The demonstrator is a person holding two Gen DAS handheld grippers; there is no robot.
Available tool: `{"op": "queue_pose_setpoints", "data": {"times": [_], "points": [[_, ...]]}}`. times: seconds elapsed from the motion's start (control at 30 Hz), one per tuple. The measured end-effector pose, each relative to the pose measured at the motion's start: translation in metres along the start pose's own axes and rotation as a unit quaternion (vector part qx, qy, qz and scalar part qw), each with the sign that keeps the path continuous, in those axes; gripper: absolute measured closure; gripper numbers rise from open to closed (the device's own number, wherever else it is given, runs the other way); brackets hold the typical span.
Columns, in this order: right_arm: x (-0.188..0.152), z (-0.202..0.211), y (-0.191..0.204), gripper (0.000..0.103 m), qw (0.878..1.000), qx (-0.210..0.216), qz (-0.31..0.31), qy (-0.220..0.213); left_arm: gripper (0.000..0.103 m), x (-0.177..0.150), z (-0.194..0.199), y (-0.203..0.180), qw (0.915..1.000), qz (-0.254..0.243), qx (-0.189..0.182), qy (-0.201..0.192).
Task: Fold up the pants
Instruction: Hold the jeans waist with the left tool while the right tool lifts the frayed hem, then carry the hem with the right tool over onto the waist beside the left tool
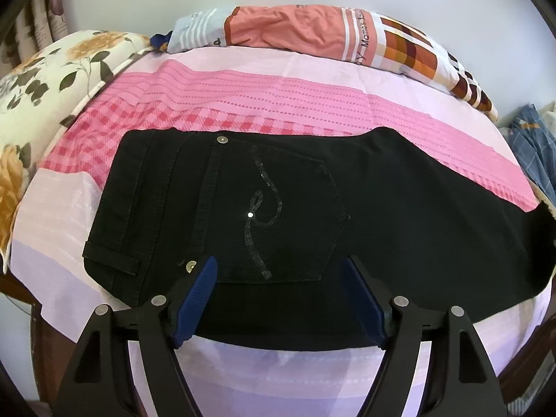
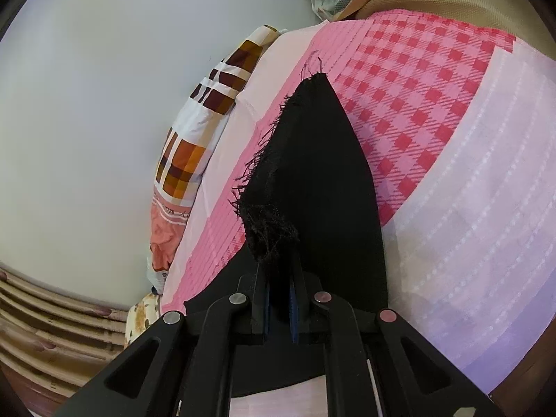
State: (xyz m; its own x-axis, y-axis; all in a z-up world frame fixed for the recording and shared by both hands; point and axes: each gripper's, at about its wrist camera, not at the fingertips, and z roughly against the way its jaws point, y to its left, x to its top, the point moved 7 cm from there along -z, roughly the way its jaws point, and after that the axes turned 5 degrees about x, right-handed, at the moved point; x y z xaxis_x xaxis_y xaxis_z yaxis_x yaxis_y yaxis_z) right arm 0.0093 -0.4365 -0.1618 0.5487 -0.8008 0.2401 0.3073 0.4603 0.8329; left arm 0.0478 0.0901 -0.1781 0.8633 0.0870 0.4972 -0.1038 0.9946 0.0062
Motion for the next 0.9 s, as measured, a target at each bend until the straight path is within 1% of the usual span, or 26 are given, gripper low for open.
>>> {"op": "queue_pose_setpoints", "data": {"times": [0.2,0.33,0.43,0.53,0.73,0.9], "points": [[0.004,0.010,-0.009,0.093,1.000,-0.002,-0.017,-0.016,0.027,0.000,0.000,0.004,0.9999,0.010,-0.007,0.001],[0.007,0.018,-0.014,0.093,0.999,-0.003,-0.025,-0.024,0.027,-0.002,-0.004,0.003,0.9999,0.009,-0.009,0.010],[0.004,0.013,-0.009,0.093,1.000,0.000,-0.024,-0.018,0.027,-0.003,-0.006,0.000,0.9998,0.004,-0.008,0.016],[-0.001,0.006,0.002,0.093,1.000,0.006,-0.014,-0.009,0.027,-0.003,-0.005,-0.002,0.9999,-0.001,-0.007,0.013],[-0.033,-0.031,0.040,0.093,0.999,0.028,0.015,0.038,0.027,-0.003,-0.005,-0.002,0.9999,0.000,-0.006,0.016],[-0.080,-0.083,0.073,0.093,0.993,0.048,0.032,0.106,0.027,-0.004,-0.009,0.003,0.9996,0.010,-0.010,0.024]]}}
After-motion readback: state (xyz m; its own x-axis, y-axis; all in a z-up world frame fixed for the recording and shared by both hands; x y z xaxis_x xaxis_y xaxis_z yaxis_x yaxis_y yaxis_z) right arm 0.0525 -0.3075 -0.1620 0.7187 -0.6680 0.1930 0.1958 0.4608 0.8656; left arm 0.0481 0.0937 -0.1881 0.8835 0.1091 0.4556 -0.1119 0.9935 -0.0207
